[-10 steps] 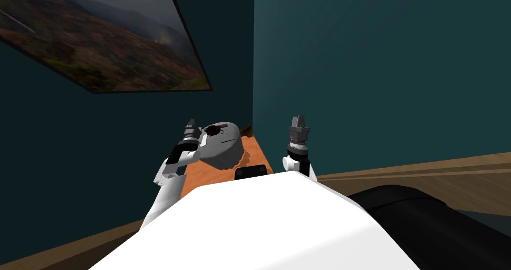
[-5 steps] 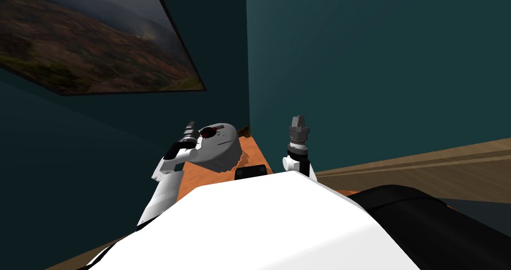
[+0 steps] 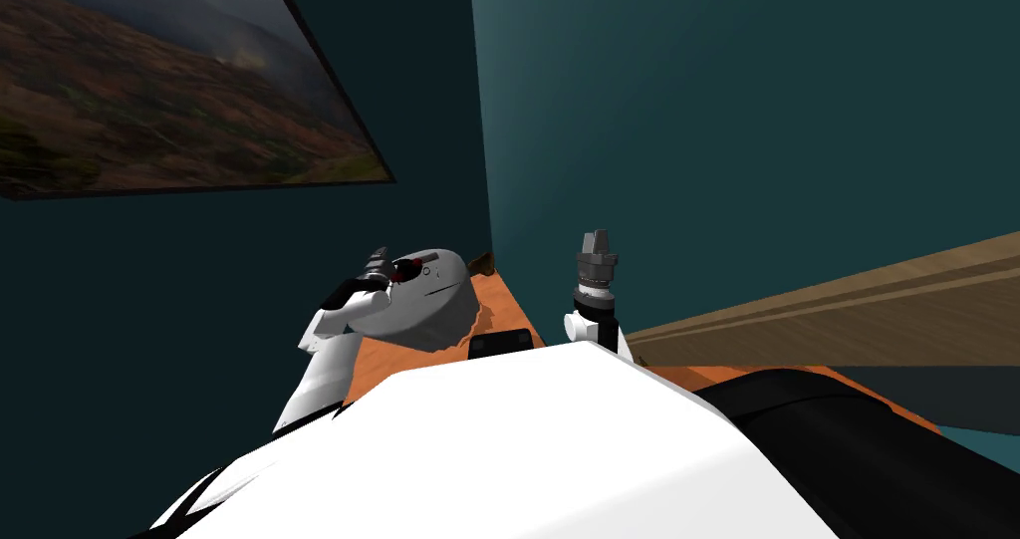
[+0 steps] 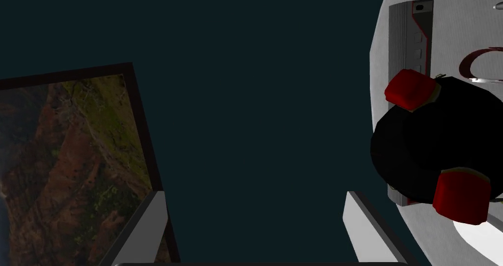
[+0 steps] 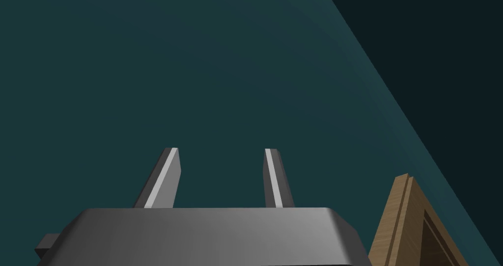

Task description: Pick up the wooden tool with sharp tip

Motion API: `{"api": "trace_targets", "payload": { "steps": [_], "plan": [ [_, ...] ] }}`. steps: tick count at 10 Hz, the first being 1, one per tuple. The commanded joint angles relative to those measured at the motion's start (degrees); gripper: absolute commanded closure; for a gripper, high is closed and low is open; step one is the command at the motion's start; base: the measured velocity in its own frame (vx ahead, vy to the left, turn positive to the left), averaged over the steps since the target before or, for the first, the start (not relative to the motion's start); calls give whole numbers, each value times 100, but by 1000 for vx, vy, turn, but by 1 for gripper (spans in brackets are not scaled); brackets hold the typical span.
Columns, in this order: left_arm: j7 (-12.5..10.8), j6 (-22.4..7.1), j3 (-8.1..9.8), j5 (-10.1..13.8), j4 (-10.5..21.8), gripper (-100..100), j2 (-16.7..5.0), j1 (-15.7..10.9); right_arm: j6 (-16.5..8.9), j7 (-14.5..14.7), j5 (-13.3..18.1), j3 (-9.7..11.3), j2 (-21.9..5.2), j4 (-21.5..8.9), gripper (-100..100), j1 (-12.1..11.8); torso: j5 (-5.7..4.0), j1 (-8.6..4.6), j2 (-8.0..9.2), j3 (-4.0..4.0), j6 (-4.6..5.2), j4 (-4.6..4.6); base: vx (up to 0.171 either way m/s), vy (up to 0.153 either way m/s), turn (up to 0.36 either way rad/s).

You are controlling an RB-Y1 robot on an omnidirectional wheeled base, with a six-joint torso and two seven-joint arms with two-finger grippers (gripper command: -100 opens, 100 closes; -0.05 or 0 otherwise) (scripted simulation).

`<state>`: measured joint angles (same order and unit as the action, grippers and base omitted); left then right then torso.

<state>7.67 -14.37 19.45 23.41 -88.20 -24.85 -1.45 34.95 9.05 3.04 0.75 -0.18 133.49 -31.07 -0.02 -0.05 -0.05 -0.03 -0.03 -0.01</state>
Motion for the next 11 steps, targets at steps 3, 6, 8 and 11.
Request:
{"api": "trace_targets", "payload": {
  "steps": [3,6,8,11],
  "plan": [
    [44,-583,100,191,628,-100,-174,-268,0,0,0,0,0,0,0,0,0,0,1,0,-1,0,14,-8,-117],
    [66,-908,158,303,976,-100,-274,-430,0,0,0,0,0,0,0,-1,1,2,2,1,-5,0,11,-4,-73],
    [83,-1217,209,410,1323,-100,-369,-584,0,0,0,0,0,0,0,0,0,1,4,2,0,1,7,-3,-123],
    [104,-1707,285,602,1905,-100,-541,-869,0,0,0,0,0,0,0,-1,1,2,4,2,-5,0,10,-4,-114]
  ]
}}
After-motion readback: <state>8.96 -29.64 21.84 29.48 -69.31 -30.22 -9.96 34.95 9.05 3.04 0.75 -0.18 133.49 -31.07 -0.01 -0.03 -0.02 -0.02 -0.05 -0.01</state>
